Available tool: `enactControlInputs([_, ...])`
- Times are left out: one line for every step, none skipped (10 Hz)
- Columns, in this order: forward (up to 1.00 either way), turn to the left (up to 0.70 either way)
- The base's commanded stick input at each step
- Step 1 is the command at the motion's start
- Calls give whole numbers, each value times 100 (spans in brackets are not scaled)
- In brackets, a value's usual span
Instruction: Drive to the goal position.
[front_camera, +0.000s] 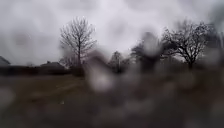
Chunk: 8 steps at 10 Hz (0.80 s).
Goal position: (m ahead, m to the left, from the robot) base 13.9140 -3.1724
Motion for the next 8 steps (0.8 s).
enactControlInputs([100,0])
enactControlInputs([100,0])
enactControlInputs([100,0])
enactControlInputs([100,0])
enactControlInputs([100,0])
enactControlInputs([100,0])
enactControlInputs([100,0])
enactControlInputs([100,0])
